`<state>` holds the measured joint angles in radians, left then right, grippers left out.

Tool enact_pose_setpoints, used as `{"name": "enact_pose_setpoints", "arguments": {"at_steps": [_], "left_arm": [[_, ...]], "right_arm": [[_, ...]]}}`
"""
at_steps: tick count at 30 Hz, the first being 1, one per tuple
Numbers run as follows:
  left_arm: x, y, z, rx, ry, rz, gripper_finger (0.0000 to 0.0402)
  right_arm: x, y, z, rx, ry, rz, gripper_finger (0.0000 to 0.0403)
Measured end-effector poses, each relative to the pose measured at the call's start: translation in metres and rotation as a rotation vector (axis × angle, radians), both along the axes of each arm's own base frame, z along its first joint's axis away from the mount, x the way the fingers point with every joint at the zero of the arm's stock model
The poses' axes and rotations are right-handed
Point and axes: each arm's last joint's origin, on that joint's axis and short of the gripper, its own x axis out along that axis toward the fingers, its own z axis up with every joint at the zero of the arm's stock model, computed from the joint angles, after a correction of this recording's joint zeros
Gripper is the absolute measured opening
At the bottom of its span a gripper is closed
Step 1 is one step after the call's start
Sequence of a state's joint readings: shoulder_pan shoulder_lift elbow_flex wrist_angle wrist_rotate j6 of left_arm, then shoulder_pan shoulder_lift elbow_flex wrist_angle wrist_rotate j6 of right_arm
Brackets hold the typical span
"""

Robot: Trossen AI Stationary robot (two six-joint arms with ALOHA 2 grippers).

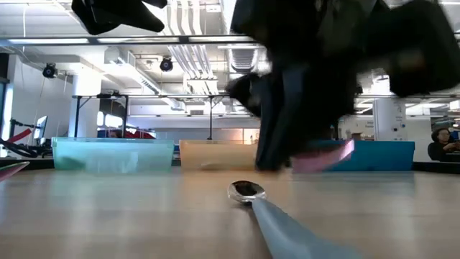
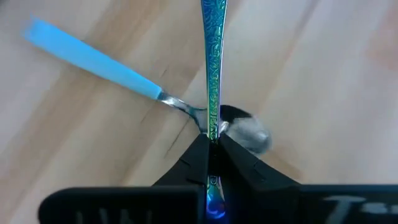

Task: Sort silverware by color (type)
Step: Put the blue spoon into the green bin

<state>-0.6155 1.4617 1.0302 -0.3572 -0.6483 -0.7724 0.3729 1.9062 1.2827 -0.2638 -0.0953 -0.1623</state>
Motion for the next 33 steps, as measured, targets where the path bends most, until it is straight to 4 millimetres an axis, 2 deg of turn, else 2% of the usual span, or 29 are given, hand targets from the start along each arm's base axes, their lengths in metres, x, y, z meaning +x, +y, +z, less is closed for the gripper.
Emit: {"name": "enact_pose_setpoints", "arguments": {"at_steps": [3,11,15,23,33], "left_arm": [[0.001,-0.002,-0.005,-0.003,0.011,0.003,0.0159],[0.008,-0.015,-0.027,0.028,0.054,-0.029,0.0159],[0.013,-0.019,-0.037,0.031,0.095,-0.063,0.0159],[0.026,-0.027,-0.039,0.064,0.118,-0.124,0.0161],[0.041,-0.023,-0.047,0.106,0.154,-0.102,0.0179]], "right_arm": [[-0.005,-0.004,0.024,-0.010,-0.042,-0.056,0.0014],[-0.017,-0.016,0.063,-0.032,-0.095,-0.176,0.0013],[-0.018,-0.023,0.065,-0.019,-0.070,-0.220,0.0013],[-0.018,-0.026,0.063,-0.029,-0.058,-0.222,0.0013],[-0.014,-0.024,0.070,-0.011,-0.133,-0.203,0.0013]]}}
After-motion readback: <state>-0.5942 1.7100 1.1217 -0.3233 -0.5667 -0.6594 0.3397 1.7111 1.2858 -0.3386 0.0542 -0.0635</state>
